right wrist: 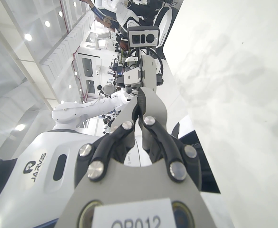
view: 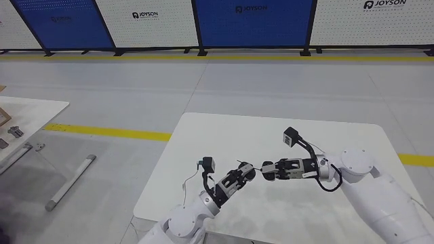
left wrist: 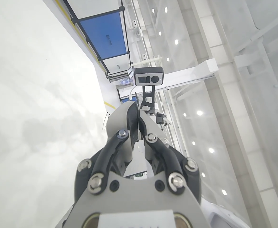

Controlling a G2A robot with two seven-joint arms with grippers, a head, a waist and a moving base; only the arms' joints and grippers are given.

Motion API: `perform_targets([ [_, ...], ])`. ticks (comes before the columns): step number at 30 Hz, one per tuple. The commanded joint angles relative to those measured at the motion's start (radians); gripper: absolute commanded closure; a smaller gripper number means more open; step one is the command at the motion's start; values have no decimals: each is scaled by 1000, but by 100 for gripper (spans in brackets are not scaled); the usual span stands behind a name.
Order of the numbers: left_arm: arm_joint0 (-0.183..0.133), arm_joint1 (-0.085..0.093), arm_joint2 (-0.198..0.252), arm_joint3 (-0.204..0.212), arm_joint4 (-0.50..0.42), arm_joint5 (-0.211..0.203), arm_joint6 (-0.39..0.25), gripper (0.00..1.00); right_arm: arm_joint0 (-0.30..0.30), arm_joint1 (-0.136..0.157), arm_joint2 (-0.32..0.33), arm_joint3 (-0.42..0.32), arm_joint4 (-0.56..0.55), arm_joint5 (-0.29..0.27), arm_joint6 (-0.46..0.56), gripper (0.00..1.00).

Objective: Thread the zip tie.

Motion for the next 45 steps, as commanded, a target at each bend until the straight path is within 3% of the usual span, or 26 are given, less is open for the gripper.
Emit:
perform_targets([
  [1, 1, 0, 0, -1, 3, -1, 2, 100, 0, 0, 0, 0, 0, 0, 0, 100],
  [4, 2, 0, -1, -3, 7, -1, 4, 100, -18, 1, 3, -25, -10, 6, -38, 98],
  [6, 3, 1, -1, -4, 10, -2, 6, 100, -26, 4, 13, -41, -17, 14, -42, 0],
  [11, 9, 1, -3, -8, 19, 1, 22, 100, -47, 13, 43, -58, -19, 16, -39, 0],
  [17, 21, -1, -11, -16, 80, 16, 111, 100, -86, 31, 101, -64, -4, 3, -34, 0],
  [23, 16, -4, -20, 0, 169, 94, 229, 100, -146, 59, 173, -90, -13, 15, -29, 0],
  [25, 10, -6, -16, 2, 171, 112, 234, 100, -157, 62, 182, -99, -11, 16, -28, 0],
  [36, 9, -6, -16, 3, 171, 114, 234, 100, -157, 62, 182, -99, -11, 16, -28, 0],
  [40, -6, -4, -22, 24, 125, 164, 161, 100, -157, 62, 182, -99, -11, 16, -28, 0],
  [43, -9, 9, -69, 29, 115, 184, 47, 100, -157, 62, 182, -99, -11, 16, -28, 0],
  [45, 7, 21, -116, 14, 93, 178, -39, 100, -157, 62, 182, -99, -11, 16, -28, 0],
])
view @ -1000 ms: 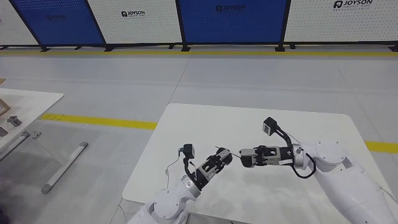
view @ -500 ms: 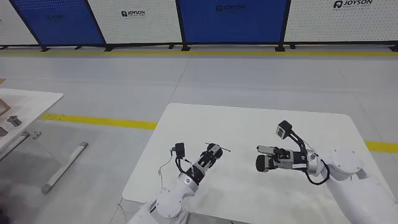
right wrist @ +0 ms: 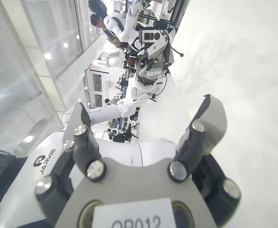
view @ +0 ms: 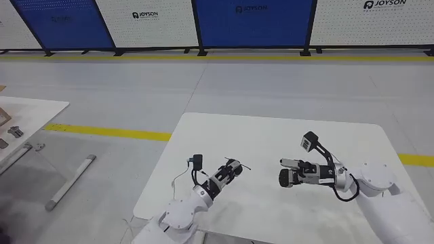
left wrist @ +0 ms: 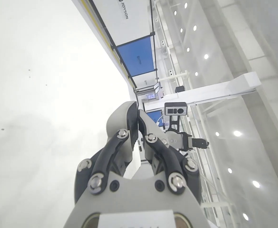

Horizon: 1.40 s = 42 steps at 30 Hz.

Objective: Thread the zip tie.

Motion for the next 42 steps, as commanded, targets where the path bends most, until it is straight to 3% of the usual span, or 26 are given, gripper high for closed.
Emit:
perform_targets([
  [1, 21, 12, -51, -21, -25, -15, -88, 100, 0, 0, 0, 0, 0, 0, 0, 0],
  [4, 60, 28, -120, -57, -54, -36, -187, 100, 0, 0, 0, 0, 0, 0, 0, 0],
  [15, 66, 29, -129, -60, -60, -43, -177, 100, 0, 0, 0, 0, 0, 0, 0, 0],
  [18, 59, 23, -110, -51, -84, -72, -148, 100, 0, 0, 0, 0, 0, 0, 0, 0],
  [20, 60, 23, -120, -65, -115, -116, -140, 100, 0, 0, 0, 0, 0, 0, 0, 0],
  [22, 82, 24, -141, -107, -139, -158, -136, 100, 0, 0, 0, 0, 0, 0, 0, 0],
  [26, 180, 31, -207, -258, -201, -223, -135, 100, 0, 0, 0, 0, 0, 0, 0, 0],
  [30, 258, 36, -281, -385, -304, -223, -186, 100, 0, 0, 0, 0, 0, 0, 0, 0],
  [32, 281, 36, -312, -405, -328, -223, -206, 100, 0, 0, 0, 0, 0, 0, 0, 0],
  [42, 281, 36, -312, -405, -328, -223, -206, 100, 0, 0, 0, 0, 0, 0, 0, 0],
])
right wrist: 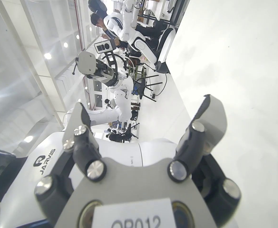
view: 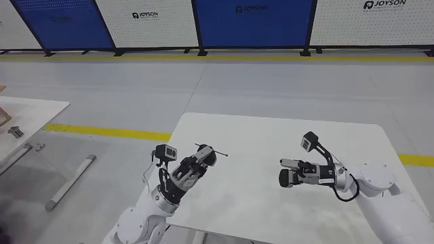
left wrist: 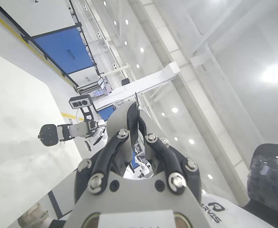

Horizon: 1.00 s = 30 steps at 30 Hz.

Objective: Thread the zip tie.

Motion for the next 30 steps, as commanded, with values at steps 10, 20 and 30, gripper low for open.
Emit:
perform_targets([
  [10, -57, -14, 24, -18, -103, 0, -42, 100, 0, 0, 0, 0, 0, 0, 0, 0],
  [20, -63, -14, 24, -6, -76, 29, -28, 100, 0, 0, 0, 0, 0, 0, 0, 0],
  [30, -149, -21, 127, 145, 132, 157, 73, 100, 0, 0, 0, 0, 0, 0, 0, 0],
])
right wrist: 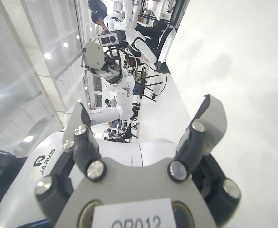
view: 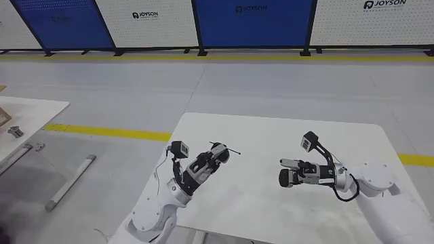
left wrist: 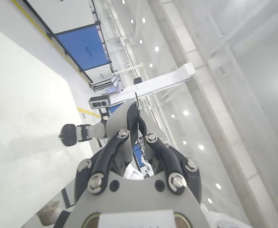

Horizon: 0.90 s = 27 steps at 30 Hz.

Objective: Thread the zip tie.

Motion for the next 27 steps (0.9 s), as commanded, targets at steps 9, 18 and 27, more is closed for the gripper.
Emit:
perform_targets([
  [9, -126, -25, 193, 179, 169, 101, 131, 100, 0, 0, 0, 0, 0, 0, 0, 0],
  [18, -130, -29, 208, 185, 149, 96, 148, 100, 0, 0, 0, 0, 0, 0, 0, 0],
  [27, -137, -29, 213, 238, 219, 110, 195, 100, 0, 0, 0, 0, 0, 0, 0, 0],
])
